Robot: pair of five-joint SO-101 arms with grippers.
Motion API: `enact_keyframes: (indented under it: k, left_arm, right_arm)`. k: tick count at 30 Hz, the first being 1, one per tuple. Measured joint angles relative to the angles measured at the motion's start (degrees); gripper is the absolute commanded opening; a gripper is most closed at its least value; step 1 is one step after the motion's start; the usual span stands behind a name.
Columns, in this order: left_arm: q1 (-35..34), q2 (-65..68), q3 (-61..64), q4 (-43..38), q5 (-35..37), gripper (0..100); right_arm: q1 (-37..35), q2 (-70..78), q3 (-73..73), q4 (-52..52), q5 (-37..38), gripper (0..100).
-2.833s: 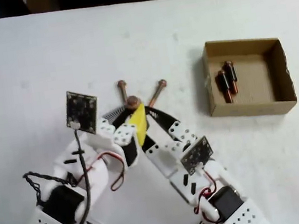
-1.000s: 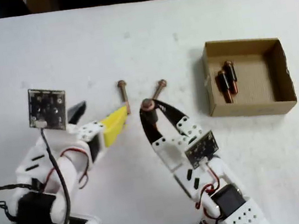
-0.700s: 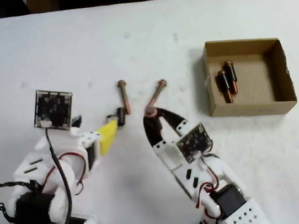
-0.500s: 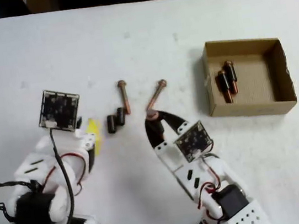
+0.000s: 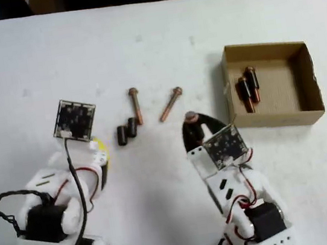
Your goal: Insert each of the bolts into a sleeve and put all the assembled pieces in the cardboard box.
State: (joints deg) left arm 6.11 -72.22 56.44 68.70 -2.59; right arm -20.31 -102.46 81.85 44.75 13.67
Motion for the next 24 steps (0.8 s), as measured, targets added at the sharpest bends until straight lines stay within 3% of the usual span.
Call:
enact_keyframes:
  k: [9, 24]
  left_arm:
    - [0.0, 0.0, 2.6, -0.2, 0.0, 2]
    - [-4.4, 0.0, 7.4, -1.8, 0.0, 2]
  right_arm:
    - [5.2, 6.9, -8.0, 4.5, 0.0, 1.7]
    - [14.7, 58.4, -36.0, 4.5, 0.0, 1.7]
